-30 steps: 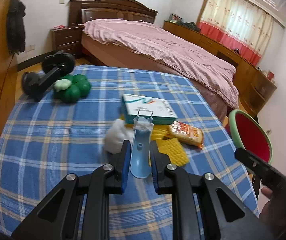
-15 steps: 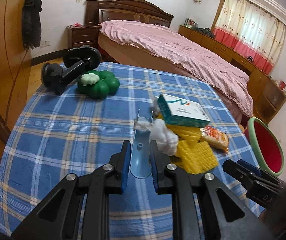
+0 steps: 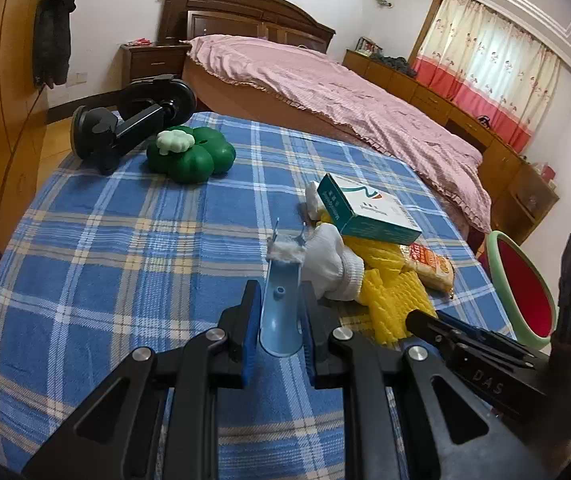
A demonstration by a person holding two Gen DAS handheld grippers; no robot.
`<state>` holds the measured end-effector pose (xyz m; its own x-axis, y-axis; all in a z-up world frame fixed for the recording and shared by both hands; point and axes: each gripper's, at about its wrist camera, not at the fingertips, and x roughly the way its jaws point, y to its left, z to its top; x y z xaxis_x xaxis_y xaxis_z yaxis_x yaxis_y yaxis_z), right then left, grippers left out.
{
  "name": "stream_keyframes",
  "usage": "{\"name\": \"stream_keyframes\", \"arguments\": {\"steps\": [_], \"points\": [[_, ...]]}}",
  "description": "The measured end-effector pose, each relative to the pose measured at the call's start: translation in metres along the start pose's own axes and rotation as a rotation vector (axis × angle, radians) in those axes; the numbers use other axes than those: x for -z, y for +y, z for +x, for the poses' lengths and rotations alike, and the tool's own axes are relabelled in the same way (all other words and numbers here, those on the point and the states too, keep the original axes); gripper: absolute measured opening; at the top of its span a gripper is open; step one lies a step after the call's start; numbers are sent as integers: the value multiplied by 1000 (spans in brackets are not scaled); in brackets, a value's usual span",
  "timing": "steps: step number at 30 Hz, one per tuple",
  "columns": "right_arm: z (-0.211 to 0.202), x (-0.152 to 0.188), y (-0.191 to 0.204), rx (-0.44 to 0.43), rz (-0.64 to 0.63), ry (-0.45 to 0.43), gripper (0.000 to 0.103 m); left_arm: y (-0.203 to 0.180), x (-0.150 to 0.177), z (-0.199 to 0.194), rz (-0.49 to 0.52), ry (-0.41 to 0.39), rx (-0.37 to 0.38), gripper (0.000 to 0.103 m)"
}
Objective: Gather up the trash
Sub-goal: 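Grasp the yellow foam net with the right tool while the left tool holds the scoop, then carry the scoop and foam net over the red bucket and open both tools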
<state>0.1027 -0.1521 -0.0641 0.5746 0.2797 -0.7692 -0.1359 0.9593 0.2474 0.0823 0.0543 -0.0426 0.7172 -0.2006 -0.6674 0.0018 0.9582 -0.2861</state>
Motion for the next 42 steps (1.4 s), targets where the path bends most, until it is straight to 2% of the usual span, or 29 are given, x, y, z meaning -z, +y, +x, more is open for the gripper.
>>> {"name": "stream_keyframes", "arguments": {"steps": [5, 8, 17, 23, 32, 42], "points": [[0, 1, -3, -16, 66, -9, 17, 5, 4, -2, 4, 6, 33, 18], [-4, 3, -4, -9, 88, -24, 13, 8, 6, -5, -4, 3, 43, 18], [-38, 16, -16, -18, 151, -99, 12, -8, 4, -18, 16, -13, 71, 18], [-75, 18, -31, -4, 170, -204, 12, -32, 0, -28, 53, -21, 100, 18], [-128, 19, -60, 32, 217, -370, 12, -83, -14, -36, 126, -8, 183, 18], [-183, 16, -103, 141, 240, -511, 12, -154, -30, -29, 205, -14, 284, 18]]}}
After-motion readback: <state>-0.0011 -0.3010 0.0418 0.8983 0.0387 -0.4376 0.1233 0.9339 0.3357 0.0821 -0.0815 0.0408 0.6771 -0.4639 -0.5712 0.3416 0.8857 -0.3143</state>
